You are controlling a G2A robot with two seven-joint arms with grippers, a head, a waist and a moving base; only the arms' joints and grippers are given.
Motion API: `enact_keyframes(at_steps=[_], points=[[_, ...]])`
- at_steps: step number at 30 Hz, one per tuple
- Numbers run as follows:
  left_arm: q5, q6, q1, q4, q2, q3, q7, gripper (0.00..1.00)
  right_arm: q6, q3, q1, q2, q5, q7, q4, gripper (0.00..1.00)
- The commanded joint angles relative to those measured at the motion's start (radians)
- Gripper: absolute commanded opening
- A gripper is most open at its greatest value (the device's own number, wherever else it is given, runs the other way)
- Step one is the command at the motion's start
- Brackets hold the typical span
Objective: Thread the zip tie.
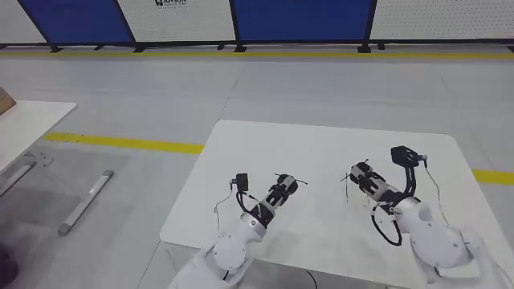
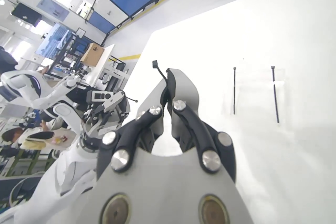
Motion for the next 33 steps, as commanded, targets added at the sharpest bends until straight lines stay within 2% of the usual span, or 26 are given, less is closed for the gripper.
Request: enact_keyframes(at_steps=[1, 2, 33], points=[[0.062, 0.036, -0.026, 0.015, -0.01, 0.039, 0.066, 0.0, 0.01, -0.019, -0.007, -0.004, -0.022, -0.06, 0.0, 0.0], [0.07, 0.052, -0.038, 0.022, -0.015, 0.055, 0.087, 0.0, 0.01, -0.019, -0.007, -0.004, -0.022, -0.06, 0.0, 0.0], [0.07, 0.052, -0.038, 0.022, -0.015, 0.055, 0.087, 0.0, 0.01, -0.019, -0.007, -0.004, -0.022, -0.06, 0.0, 0.0]])
